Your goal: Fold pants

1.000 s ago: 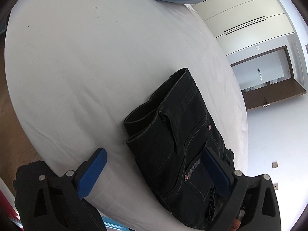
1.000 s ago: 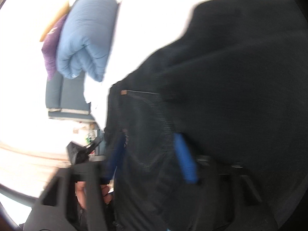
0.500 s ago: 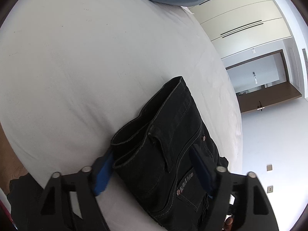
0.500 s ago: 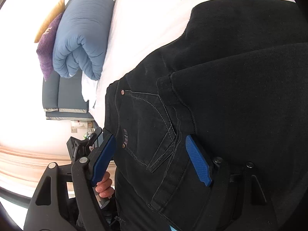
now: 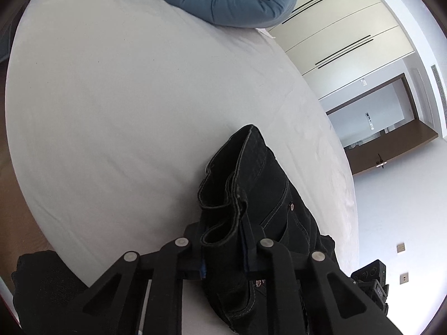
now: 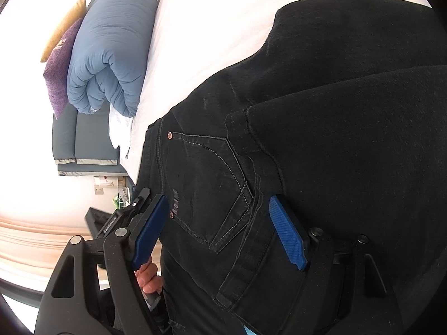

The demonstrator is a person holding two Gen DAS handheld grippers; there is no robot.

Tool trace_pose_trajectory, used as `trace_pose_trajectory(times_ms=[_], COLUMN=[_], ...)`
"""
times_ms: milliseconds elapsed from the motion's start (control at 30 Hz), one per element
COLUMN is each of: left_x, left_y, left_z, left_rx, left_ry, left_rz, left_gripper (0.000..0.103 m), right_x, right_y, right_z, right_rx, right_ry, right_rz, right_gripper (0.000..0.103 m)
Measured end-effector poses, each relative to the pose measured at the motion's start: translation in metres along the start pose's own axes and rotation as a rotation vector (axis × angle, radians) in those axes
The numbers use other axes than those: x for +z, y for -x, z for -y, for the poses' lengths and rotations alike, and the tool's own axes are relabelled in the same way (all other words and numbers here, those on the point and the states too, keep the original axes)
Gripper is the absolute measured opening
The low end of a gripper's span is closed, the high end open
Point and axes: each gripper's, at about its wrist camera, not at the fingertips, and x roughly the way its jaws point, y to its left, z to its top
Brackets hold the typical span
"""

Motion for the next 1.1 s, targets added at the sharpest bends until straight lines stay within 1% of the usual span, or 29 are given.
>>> trace_pose_trajectory(times_ms=[67,233,467,600,733,833,967,1100], left_x=[-0.003,-0.013,-0.01,-0.016,-0.026,-0.04,-0.072,-0.109], left_y=[0.004,0.013,0.017,0.025,0.037,0.045,0.05,0.051], left_z=[0.006,0.028,0.034,0.055,0.09,0.126,0.173,0.207], left_rx=[0.009,0.041,0.05,0.055,0.045,0.03,-0.003,-0.028], left_ry=[-0.02,-0.117,-0.159,-0.236,-0.349,-0.463,-0.612,-0.742], left_rz=[0.033,0.09,0.1,0.12,0.145,0.161,0.154,0.135], left_gripper=[0.014,0.014,0.014,0.013,0.013,0.013,0.013,0.013], right_x=[0.0,-0.002,-0.002,-0.003,-0.003,-0.003,-0.002,0.0], right_y=[0.001,0.004,0.005,0.006,0.007,0.008,0.008,0.008], right_z=[-0.001,0.001,0.001,0.002,0.004,0.006,0.007,0.009], right_rx=[-0.01,-0.017,-0.028,-0.035,-0.035,-0.025,-0.023,-0.007], right_ry=[0.002,-0.003,-0.003,-0.002,-0.004,-0.009,-0.006,-0.012], right_rz=[0.001,0.007,0.005,0.01,0.013,0.013,0.017,0.019], right_gripper=[0.074,0.074,0.074,0.074,0.074,0.074,0.074,0.074])
